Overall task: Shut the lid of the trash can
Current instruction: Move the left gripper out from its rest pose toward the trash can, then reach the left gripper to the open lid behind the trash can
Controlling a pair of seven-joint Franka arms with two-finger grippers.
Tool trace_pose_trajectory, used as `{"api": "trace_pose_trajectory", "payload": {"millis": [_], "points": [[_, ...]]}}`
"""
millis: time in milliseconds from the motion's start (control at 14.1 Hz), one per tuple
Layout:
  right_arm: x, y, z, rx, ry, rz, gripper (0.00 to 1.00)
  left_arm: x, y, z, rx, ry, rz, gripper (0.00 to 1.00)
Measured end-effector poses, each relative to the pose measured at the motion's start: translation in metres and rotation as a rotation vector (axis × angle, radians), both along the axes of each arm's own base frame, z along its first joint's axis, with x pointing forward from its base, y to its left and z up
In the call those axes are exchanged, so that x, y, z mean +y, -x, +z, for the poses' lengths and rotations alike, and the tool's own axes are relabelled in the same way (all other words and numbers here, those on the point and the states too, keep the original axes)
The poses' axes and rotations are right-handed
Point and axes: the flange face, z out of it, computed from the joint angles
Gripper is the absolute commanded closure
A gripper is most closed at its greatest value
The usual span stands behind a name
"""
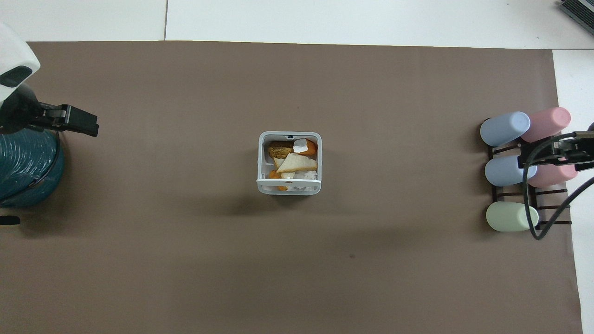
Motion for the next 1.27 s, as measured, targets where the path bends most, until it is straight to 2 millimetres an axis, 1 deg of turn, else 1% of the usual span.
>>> {"api": "trace_pose_trajectory", "payload": {"millis": [424, 636, 919, 1061, 1273], "points": [[0.0, 0.0, 0.0, 0.0, 0.0, 0.0, 0.0, -0.001, 0.0, 0.0, -0.001, 0.0, -0.001, 0.0], [0.0, 0.0, 0.0, 0.0, 0.0, 0.0, 0.0, -0.011, 0.002, 0.0, -0.001, 0.0, -0.02, 0.0], [0.0, 0.0, 0.0, 0.0, 0.0, 0.0, 0.0, -0.019, 0.004, -0.002, 0.007, -0.001, -0.033, 0.0], [0.0, 0.0, 0.0, 0.0, 0.0, 0.0, 0.0, -0.031, 0.008, -0.007, 0.02, -0.003, -0.055, 0.0], [0.0, 0.0, 0.0, 0.0, 0.0, 0.0, 0.0, -0.063, 0.024, -0.016, 0.044, -0.009, -0.047, 0.0]]}}
